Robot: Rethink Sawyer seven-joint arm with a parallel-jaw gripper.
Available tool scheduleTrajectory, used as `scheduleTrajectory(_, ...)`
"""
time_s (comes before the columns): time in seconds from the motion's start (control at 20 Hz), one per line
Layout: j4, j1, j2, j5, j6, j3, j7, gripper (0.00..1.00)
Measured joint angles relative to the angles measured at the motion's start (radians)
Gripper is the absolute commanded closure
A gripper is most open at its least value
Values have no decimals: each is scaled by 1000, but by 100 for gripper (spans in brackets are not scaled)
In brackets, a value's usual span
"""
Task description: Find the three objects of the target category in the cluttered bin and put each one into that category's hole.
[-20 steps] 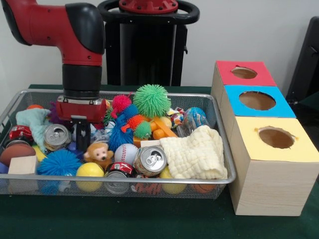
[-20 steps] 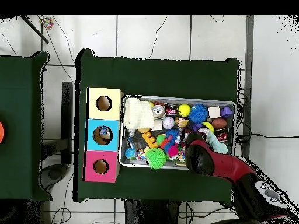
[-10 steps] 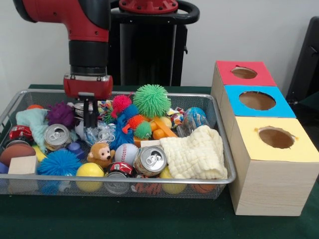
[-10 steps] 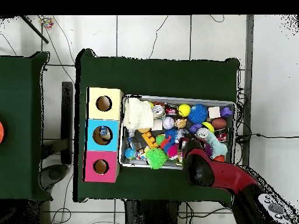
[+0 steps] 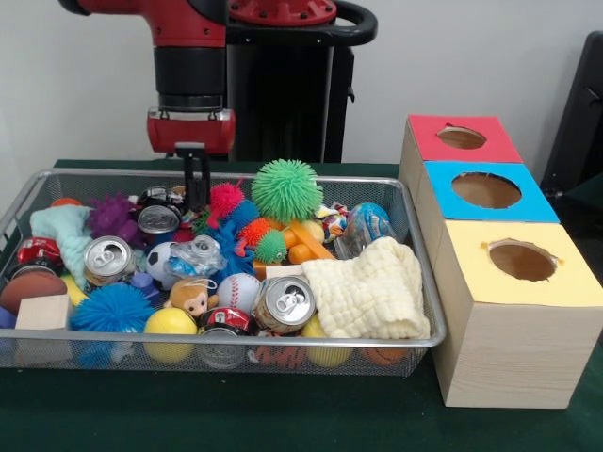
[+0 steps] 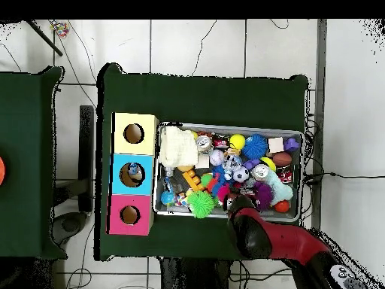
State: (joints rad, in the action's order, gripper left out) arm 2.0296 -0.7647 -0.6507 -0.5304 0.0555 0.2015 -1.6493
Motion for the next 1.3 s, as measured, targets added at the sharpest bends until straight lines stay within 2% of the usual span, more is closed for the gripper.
scheduleTrajectory(0.4,-58,-21,0,30,-232,79,0,100)
scheduleTrajectory(0.45,-78,-25,0,39,-283,101,0,100)
scheduleTrajectory(0.6,-109,-34,0,51,-352,144,0,100)
scheduleTrajectory(0.85,-133,-38,-1,51,-371,178,0,100)
scheduleTrajectory(0.9,-143,-38,-4,51,-371,187,0,0)
scheduleTrajectory(1.3,-152,-38,-10,50,-371,203,0,0)
